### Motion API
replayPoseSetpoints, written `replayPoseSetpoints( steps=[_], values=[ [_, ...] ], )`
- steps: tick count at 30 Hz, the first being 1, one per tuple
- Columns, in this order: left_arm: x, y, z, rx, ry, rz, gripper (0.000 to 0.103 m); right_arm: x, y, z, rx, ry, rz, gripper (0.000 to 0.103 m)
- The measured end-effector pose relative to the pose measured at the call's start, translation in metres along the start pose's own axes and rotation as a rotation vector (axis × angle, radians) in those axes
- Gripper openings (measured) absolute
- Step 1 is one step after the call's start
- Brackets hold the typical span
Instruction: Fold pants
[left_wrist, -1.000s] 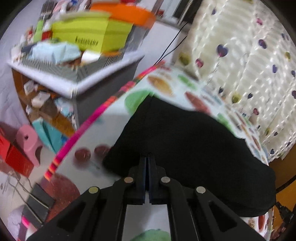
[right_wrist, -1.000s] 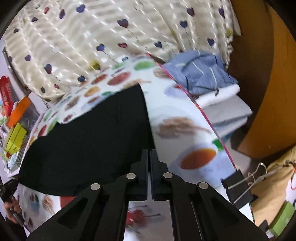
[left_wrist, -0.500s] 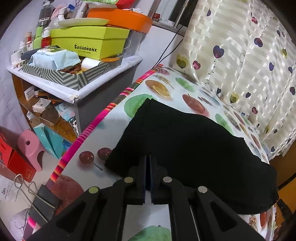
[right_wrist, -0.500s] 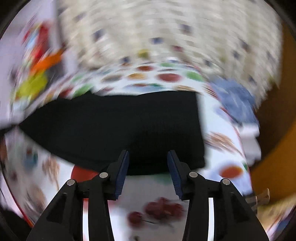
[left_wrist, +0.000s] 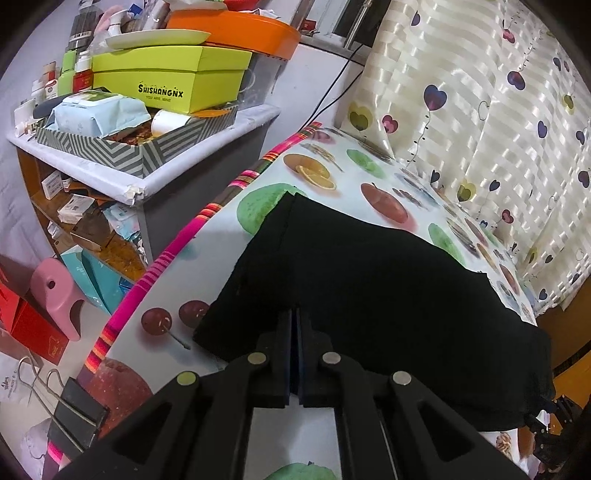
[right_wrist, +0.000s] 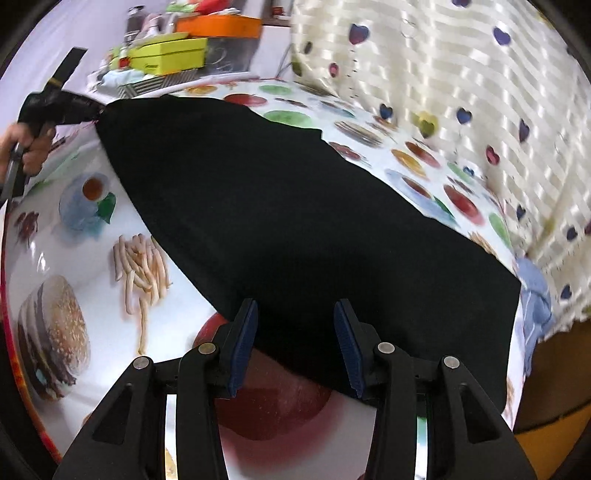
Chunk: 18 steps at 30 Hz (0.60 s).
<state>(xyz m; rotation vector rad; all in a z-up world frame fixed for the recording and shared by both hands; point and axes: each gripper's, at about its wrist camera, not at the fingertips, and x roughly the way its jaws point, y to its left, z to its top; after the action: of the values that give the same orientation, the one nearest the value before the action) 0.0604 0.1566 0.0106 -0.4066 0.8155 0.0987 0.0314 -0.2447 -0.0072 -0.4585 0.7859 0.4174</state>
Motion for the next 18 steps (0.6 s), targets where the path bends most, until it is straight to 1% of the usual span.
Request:
replayPoseSetpoints(
  steps=[2,4,5,6,8,11,13,15,16,18],
  values=[
    [0.000,-0.001,0.001,0.004,0.000,-0.005,0.003,0.003,-0.004,0.001,0.006,0.001,0.029,0.043],
    [0.000,-0.003,0.001,0.009,-0.004,-0.008,0.003,0.005,-0.005,0.004,0.019,-0.001,0.070,0.017],
    [-0.001,-0.004,0.001,0.009,-0.005,-0.010,0.003,0.005,-0.004,0.005,0.020,-0.002,0.073,0.008],
    [-0.002,-0.005,0.002,0.010,-0.006,-0.014,0.003,0.005,-0.003,0.008,0.018,-0.003,0.067,0.005],
    [-0.009,-0.006,0.004,0.011,-0.023,-0.019,0.003,0.001,-0.005,0.012,0.039,-0.014,0.072,0.005],
    [-0.025,-0.005,0.007,-0.002,-0.058,-0.040,0.002,-0.020,-0.008,0.017,0.067,-0.069,0.076,0.004],
    [-0.036,-0.002,0.007,-0.009,-0.078,-0.054,0.002,-0.030,-0.006,0.016,0.067,-0.086,0.083,0.004],
    [-0.038,0.002,0.002,-0.007,-0.080,-0.047,0.002,-0.029,-0.003,0.010,0.067,-0.068,0.103,0.004],
    [-0.035,0.004,-0.001,-0.004,-0.071,-0.034,0.002,-0.021,-0.001,0.004,0.069,-0.040,0.114,0.004],
    [-0.022,0.010,-0.008,-0.019,-0.026,-0.017,0.002,-0.009,0.002,-0.004,0.074,-0.004,0.131,0.005]
  ],
)
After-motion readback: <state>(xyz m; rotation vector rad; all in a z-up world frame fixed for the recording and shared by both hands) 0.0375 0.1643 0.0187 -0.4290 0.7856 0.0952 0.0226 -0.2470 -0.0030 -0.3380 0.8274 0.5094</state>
